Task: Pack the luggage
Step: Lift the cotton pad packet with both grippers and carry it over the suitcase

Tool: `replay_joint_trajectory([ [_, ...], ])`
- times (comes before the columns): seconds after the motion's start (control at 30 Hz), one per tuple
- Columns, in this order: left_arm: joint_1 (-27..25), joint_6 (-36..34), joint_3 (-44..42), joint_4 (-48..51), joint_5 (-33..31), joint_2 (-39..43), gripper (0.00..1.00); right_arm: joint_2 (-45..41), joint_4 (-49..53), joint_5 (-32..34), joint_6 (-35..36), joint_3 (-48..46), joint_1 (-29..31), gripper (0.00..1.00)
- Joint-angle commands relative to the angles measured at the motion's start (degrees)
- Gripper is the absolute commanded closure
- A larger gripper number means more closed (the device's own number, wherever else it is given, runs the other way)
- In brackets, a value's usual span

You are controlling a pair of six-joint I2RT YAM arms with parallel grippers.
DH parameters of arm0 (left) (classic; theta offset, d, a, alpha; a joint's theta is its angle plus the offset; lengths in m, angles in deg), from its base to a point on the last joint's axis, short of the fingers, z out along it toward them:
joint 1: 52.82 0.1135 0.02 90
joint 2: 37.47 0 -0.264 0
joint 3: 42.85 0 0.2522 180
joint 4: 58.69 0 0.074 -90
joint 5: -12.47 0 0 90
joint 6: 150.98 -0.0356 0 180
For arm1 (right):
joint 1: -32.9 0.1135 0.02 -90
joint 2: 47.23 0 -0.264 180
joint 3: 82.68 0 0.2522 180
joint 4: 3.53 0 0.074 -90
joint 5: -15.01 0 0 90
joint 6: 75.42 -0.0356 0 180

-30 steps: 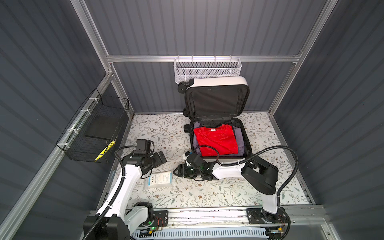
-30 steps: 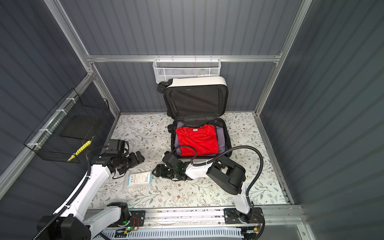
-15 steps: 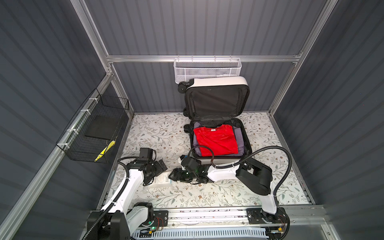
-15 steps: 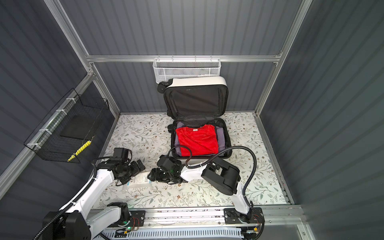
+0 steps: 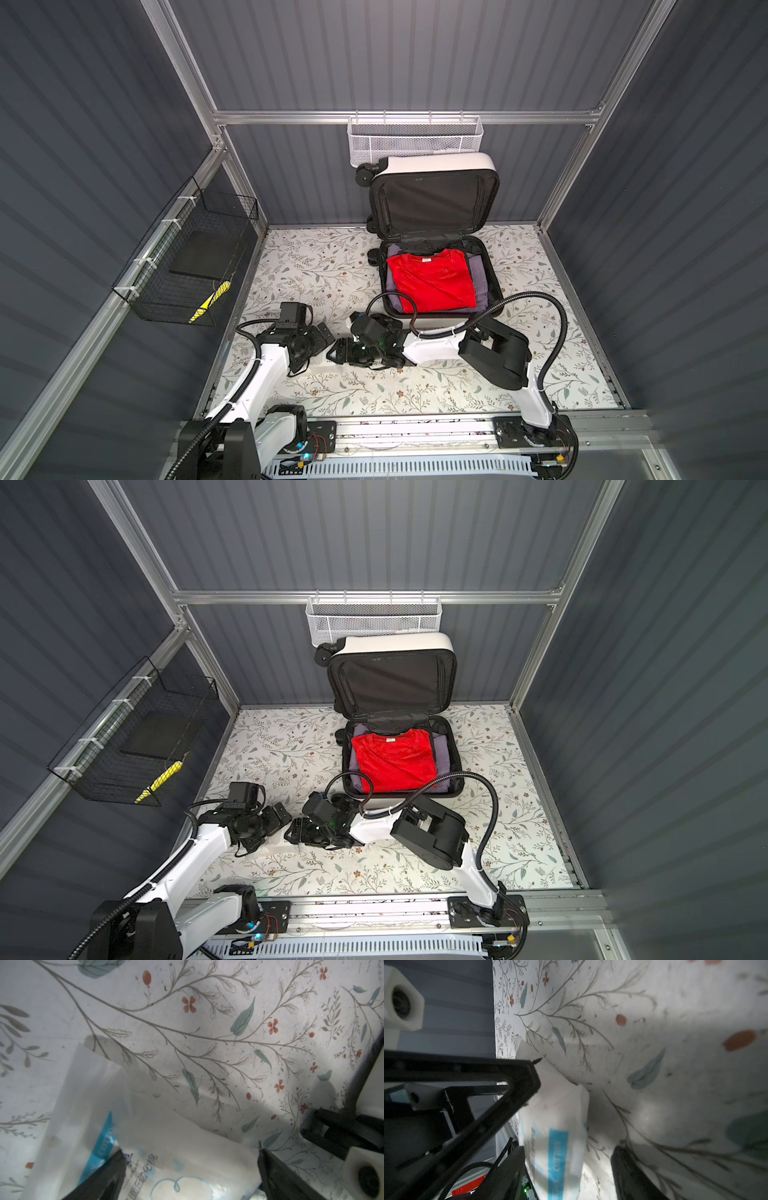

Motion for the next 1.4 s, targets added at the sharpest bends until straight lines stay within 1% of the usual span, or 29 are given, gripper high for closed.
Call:
replay_joint_trajectory([
  [0.0,0.27,0.65,-1.55,-1.17,2.59,-1.17,0.0,1.96,2.27,-0.11,-1.27,0.28,0.19,0.37],
  [0.13,0.23,-0.42,0.43,-0.34,3.21,-1.29,0.0,1.65,0.16,-1.15,-1.26,-0.2,0.09,0.51],
  [0.2,0.26,-1.11,1.72,0.3,3.66,-1.6,0.0,1.35,-1.22,-1.42,-1.28,-0.53,-0.08,0.62],
  [0.3,0.33,-1.91,3.08,0.86,4.23,-2.16,0.0,0.86,-2.22,-1.36,-1.24,-1.05,-0.3,0.72],
  [0.4,0.27,-2.58,4.49,1.53,4.59,-2.36,0.0,-0.14,-2.69,-1.2,-1.27,-1.87,-0.67,0.81],
  [0.5,0.3,-4.27,7.75,3.67,4.13,-2.32,0.0,-1.98,-2.99,-0.65,-1.23,-3.47,-1.28,0.87],
  [0.57,0.31,-5.78,10.62,5.44,3.43,-2.48,0.0,-3.83,-3.22,-0.13,-1.23,-5.04,-1.84,0.9],
  [0.67,0.26,-8.05,14.69,7.79,2.11,-3.59,0.0,-6.7,-2.44,-0.02,-0.99,-6.98,-3.22,0.9],
  [0.77,0.34,-9.13,16.29,8.52,1.21,-4.6,0.0,-9.14,-0.35,-0.02,0.31,-8.38,-4.48,0.9],
  [0.9,0.34,-8.63,14.48,7.22,1.35,-5.63,0.0,-10.67,2.16,0.09,1.87,-9.8,-5.5,0.89],
  [1.1,0.33,-6.5,9.04,3.8,1.47,-4.22,0.0,-12.11,0.96,-0.88,1.92,-12.42,-6.27,0.89],
  [1.23,0.34,-6.85,8.48,4.04,1.38,-4.02,0.0,-14.32,1.33,-1.47,2.56,-12.7,-6.71,0.89],
  [1.37,0.42,-6.51,9.05,3.91,1.81,-1.68,0.0,-17.55,2.68,-1.43,3.62,-12.67,-7.45,0.9],
])
